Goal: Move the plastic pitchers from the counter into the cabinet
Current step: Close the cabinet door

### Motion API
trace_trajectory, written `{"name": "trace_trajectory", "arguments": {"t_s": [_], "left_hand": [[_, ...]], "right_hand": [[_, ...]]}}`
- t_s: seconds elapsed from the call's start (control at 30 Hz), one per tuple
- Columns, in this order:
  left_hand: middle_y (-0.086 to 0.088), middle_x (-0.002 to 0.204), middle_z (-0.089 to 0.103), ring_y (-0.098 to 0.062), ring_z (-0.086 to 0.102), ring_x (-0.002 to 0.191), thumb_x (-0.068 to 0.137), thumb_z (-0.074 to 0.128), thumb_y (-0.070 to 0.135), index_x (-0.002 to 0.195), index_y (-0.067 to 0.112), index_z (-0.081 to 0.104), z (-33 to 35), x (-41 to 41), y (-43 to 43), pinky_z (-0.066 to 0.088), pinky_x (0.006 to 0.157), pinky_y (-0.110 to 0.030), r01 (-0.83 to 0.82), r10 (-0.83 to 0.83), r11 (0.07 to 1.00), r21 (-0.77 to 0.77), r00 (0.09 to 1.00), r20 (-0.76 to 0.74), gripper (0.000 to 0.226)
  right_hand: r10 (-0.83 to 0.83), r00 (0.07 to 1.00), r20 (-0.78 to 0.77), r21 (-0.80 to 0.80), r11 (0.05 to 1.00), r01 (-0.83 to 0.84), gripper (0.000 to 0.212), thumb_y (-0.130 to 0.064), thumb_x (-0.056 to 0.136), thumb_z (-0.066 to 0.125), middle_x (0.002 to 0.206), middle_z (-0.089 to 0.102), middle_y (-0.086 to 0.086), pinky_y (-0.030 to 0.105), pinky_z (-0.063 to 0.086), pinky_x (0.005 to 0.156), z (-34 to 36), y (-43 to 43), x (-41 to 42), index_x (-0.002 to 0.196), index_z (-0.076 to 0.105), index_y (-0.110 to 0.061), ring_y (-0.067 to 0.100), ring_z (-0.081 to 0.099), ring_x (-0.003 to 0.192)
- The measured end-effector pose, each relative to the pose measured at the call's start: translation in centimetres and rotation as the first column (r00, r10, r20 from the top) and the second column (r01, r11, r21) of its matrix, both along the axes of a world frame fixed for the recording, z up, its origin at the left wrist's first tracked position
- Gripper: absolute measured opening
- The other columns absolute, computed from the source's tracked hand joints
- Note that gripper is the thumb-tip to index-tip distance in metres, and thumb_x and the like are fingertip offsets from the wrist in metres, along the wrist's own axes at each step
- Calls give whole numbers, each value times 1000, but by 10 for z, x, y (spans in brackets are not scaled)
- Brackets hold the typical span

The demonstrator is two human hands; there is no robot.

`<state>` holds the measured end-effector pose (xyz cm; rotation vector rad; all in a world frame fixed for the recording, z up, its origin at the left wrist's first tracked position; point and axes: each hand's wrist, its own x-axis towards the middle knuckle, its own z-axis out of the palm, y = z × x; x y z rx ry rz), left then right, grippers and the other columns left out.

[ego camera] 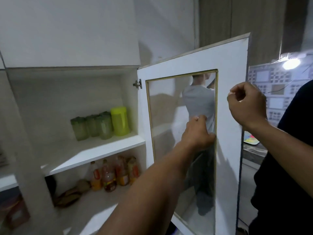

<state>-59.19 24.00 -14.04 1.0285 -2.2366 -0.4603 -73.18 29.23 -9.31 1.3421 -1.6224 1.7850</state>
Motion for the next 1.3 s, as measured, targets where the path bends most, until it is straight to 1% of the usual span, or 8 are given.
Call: {"name": "trace_trajectory", "arguments": {"t_s": [0.23, 0.47, 0.57, 0.67, 0.8, 0.93, 1.07, 1.3], "left_hand": [[-10, 153, 39, -31, 43, 138, 89, 69, 30, 151, 16, 34, 4, -42, 12, 40, 115, -49, 58, -52, 994, -88, 996, 73, 73], [-9, 158, 37, -31, 40, 142, 88, 72, 25, 153, 15, 31, -6, -60, 4, 38, 115, -48, 66, -57, 996, -56, 989, 139, 78], [-5, 163, 31, -32, 36, 146, 88, 72, 26, 156, 18, 26, -16, -66, -4, 38, 116, -49, 58, -55, 998, -12, 986, 160, 83], [0, 166, 23, -31, 34, 148, 87, 74, 34, 157, 22, 24, -28, -71, -8, 40, 114, -48, 64, -60, 998, -13, 982, 180, 87], [-3, 147, 41, -27, 51, 125, 80, 68, 65, 142, 22, 34, -33, -62, -7, 54, 97, -43, -3, 24, 981, -194, 994, 105, 83], [-2, 122, 51, -19, 51, 102, 68, 58, 86, 125, 23, 42, -24, -26, -8, 55, 85, -38, -48, 79, 920, -389, 995, 63, 87], [2, 103, 52, -15, 48, 83, 62, 58, 90, 109, 22, 45, -17, 36, -4, 53, 74, -34, -10, 67, 852, -523, 994, 89, 84], [5, 91, 47, -16, 49, 74, 73, 68, 71, 101, 15, 48, -14, 156, 15, 39, 63, -27, -19, 84, 793, -609, 994, 77, 65]], "right_hand": [[98, 942, 322, 192, 967, -166, 56, -48, 89, 59, 138, 52, 5, 41, 43, 102, 3, 1, -35, 136, 46, -19, 23, 52, 123], [289, 837, 465, 225, 876, -427, 61, -51, 96, 50, 139, 51, 1, 33, 36, 89, 13, -7, -63, 147, 37, -20, 19, 51, 118], [313, 759, 571, 294, 786, -544, 62, -66, 88, 49, 130, 65, 0, 40, 43, 88, 6, -14, -72, 133, 58, -24, 23, 62, 114], [232, 801, 551, 264, 863, -431, 59, -68, 87, 47, 117, 70, 5, 44, 52, 89, -11, -28, -67, 120, 65, -23, 26, 66, 98], [215, 836, 506, 214, 907, -363, 95, -97, 67, 23, 113, 71, 7, 50, 53, 92, -19, -27, -48, 118, 67, -29, 30, 67, 100], [468, 751, 466, 56, 832, -553, 61, -77, 88, 28, 109, 74, -6, 41, 55, 90, -8, -27, -29, 114, 67, -38, 16, 69, 103], [636, 651, 414, -89, 740, -667, 39, -38, 106, 29, 67, 72, -16, 24, 53, 66, -1, -36, 21, 84, 60, -28, 0, 66, 64], [827, 422, 370, -46, 470, -881, 42, -49, 96, 25, 72, 57, -1, 29, 45, 64, -7, -45, 152, 89, 54, -19, 15, 52, 64]]}}
